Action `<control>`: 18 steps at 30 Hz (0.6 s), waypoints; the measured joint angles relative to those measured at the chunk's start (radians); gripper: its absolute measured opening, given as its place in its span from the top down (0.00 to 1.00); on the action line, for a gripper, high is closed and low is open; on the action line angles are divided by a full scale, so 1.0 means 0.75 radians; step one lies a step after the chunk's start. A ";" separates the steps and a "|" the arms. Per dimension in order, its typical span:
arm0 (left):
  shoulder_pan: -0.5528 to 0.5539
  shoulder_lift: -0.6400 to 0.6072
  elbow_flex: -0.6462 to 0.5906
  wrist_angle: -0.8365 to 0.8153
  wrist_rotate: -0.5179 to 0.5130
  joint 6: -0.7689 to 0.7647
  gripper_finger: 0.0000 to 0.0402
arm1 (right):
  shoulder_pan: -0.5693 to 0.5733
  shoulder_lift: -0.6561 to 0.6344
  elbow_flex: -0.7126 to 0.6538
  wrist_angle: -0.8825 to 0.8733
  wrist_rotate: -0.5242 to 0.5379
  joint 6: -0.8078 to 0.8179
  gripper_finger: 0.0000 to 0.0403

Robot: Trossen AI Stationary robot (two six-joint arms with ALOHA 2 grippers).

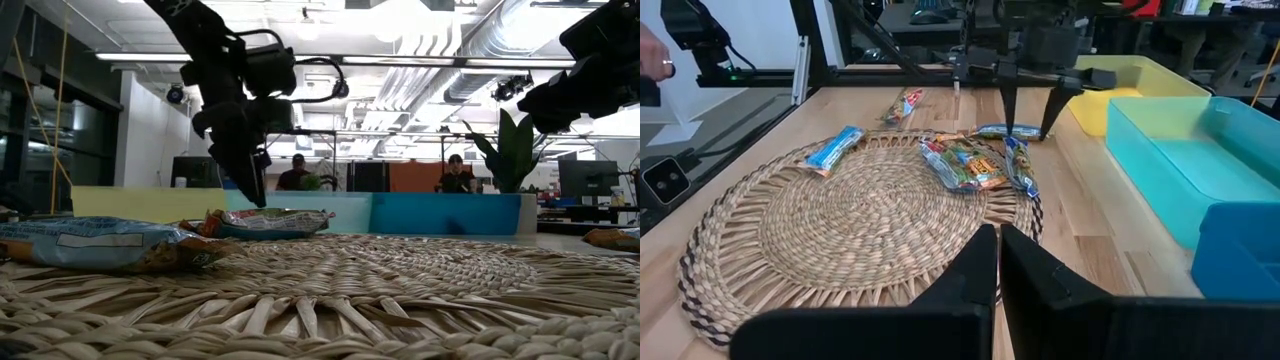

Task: Pick and place Granola Bars by type
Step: Put the blue granola bar into the blue bin

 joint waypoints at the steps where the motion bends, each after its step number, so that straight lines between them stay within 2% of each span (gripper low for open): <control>1: 0.000 0.002 0.001 0.008 0.005 0.000 0.52 | 0.001 0.000 0.000 0.000 0.000 0.000 1.00; 18: -0.023 0.136 0.001 0.057 -0.004 -0.010 0.52 | 0.000 0.009 0.001 -0.004 0.000 0.000 1.00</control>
